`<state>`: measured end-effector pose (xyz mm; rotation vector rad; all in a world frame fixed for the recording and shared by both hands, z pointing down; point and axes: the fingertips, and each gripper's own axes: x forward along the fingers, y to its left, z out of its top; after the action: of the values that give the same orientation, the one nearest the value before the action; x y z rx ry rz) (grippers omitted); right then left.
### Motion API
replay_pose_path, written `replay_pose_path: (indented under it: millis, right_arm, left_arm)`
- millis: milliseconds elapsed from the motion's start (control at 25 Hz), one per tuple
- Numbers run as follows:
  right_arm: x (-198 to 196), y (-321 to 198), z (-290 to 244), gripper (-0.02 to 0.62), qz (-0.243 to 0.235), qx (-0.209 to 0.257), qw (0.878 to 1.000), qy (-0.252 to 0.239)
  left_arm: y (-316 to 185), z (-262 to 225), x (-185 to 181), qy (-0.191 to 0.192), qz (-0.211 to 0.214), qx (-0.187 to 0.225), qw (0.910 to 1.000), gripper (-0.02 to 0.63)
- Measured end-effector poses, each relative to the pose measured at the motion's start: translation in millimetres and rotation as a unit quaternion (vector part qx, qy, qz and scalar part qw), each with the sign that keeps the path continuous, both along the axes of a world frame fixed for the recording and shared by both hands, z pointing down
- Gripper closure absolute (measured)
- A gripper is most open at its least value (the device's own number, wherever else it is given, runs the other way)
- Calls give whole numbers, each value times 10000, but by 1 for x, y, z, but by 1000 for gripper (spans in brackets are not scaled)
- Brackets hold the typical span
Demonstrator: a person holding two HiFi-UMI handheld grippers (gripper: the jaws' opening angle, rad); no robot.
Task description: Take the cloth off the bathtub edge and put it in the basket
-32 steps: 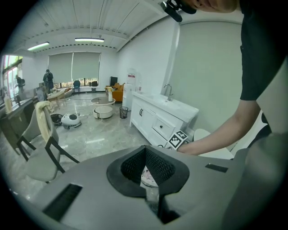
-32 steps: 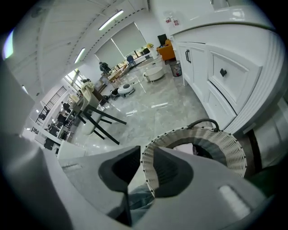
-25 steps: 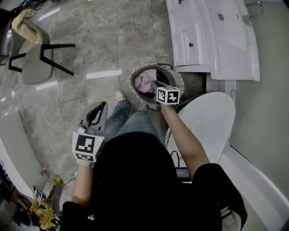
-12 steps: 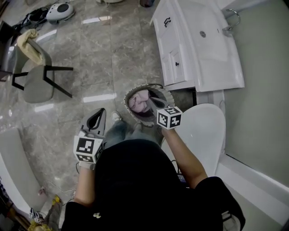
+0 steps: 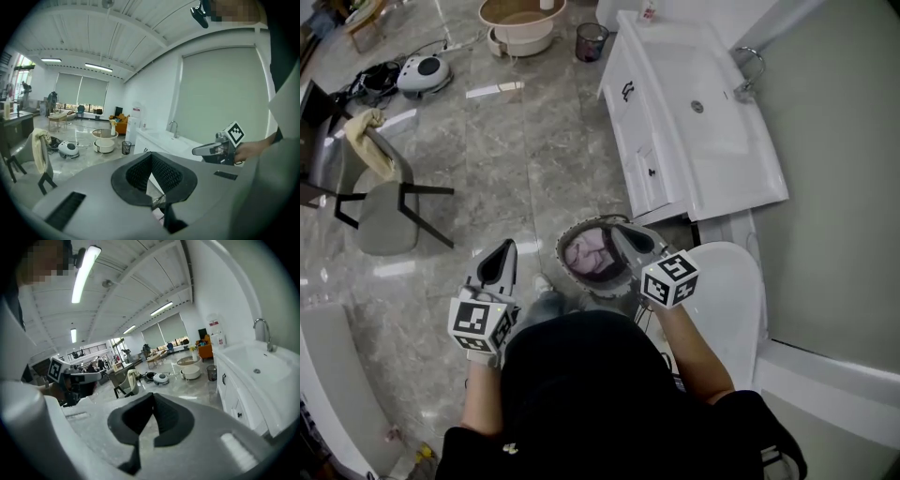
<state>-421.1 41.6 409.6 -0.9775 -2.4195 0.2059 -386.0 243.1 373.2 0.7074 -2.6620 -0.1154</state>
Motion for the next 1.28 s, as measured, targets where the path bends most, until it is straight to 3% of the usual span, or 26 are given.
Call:
replay_pose_path:
  millis: [280, 560, 880, 1280]
  right_arm:
    - [-7, -9, -83, 598, -11, -309, 9967, -746]
    - [-5, -15, -129, 598, 43, -419, 9914, -1238]
    - [8, -11, -153, 598, -61, -514, 9872, -1507]
    - [23, 1, -157, 598, -124, -632, 9869, -1479]
  left_arm:
    - [-14, -58, -15, -555, 77, 21, 9984, 595]
    - [-26, -92, -19, -897, 176, 49, 9958, 595]
    - [-32, -110, -12, -1055, 258, 23, 9941, 595]
    - [-29, -123, 0, -1220, 286, -16, 9921, 595]
